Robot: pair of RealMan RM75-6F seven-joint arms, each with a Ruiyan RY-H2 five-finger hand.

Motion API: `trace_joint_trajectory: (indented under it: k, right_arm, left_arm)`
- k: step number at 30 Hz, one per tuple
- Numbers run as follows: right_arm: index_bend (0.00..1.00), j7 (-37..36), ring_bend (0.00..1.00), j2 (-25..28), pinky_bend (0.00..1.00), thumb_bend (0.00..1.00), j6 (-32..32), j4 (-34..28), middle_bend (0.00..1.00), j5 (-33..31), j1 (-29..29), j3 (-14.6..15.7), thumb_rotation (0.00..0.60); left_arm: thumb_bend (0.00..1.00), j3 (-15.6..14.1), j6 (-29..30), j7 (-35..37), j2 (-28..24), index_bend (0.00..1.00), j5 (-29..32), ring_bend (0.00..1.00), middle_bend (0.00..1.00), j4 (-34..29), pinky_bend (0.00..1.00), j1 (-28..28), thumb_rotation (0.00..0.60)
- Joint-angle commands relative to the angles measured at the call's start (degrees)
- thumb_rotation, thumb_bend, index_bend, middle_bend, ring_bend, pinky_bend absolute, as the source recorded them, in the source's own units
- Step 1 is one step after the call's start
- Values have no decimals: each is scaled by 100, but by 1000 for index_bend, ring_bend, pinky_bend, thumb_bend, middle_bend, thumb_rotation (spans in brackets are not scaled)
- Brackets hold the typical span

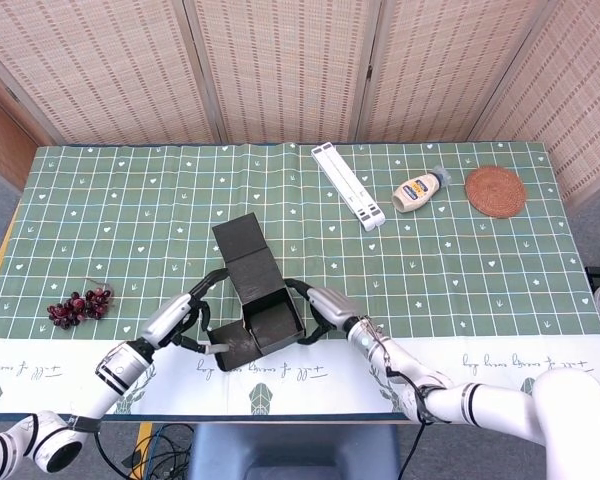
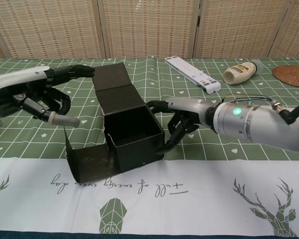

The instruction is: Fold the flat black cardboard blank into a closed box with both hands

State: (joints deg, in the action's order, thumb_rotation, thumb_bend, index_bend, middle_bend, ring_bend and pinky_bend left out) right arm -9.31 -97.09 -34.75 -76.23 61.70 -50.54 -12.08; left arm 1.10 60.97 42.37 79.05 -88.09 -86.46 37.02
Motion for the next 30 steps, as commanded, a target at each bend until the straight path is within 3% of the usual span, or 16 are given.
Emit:
trace_joint_trajectory:
  k: [1, 5, 10, 14, 25, 30]
  right_arm:
    - [0, 51, 736, -170, 1000, 0, 139, 206, 93, -96, -130, -46, 600]
    - [16, 74, 741, -419, 1000, 0, 93, 469, 186, -202, -192, -119, 600]
    - [267, -68, 794, -620, 1000, 94, -271, 564, 355, -239, -48, -258, 600]
    - [309, -365, 801, -460, 1000, 133, -399, 370, 388, -168, 173, -306, 600]
    - [355, -2384, 803, 209, 1000, 159, -899, -420, 433, 128, 1131, -799, 600]
    - [375, -3549, 803, 539, 1000, 162, -762, -749, 442, 344, 1412, -1035, 600]
  left_arm:
    - [76, 6, 39, 15, -27, 0, 2, 605, 0, -5, 872, -32, 600]
    - [75, 57, 183, 38, -59, 0, 34, 570, 0, -12, 872, -115, 600]
    - [76, 171, 487, -68, -69, 0, 120, 552, 0, 42, 872, -284, 600]
    - [76, 261, 701, -239, -98, 0, 183, 551, 0, 131, 874, -401, 600]
    - [76, 521, 1187, -838, 188, 0, 170, 555, 0, 471, 874, -533, 600]
    - [76, 606, 1260, -1127, 379, 0, 141, 553, 0, 666, 874, -494, 600]
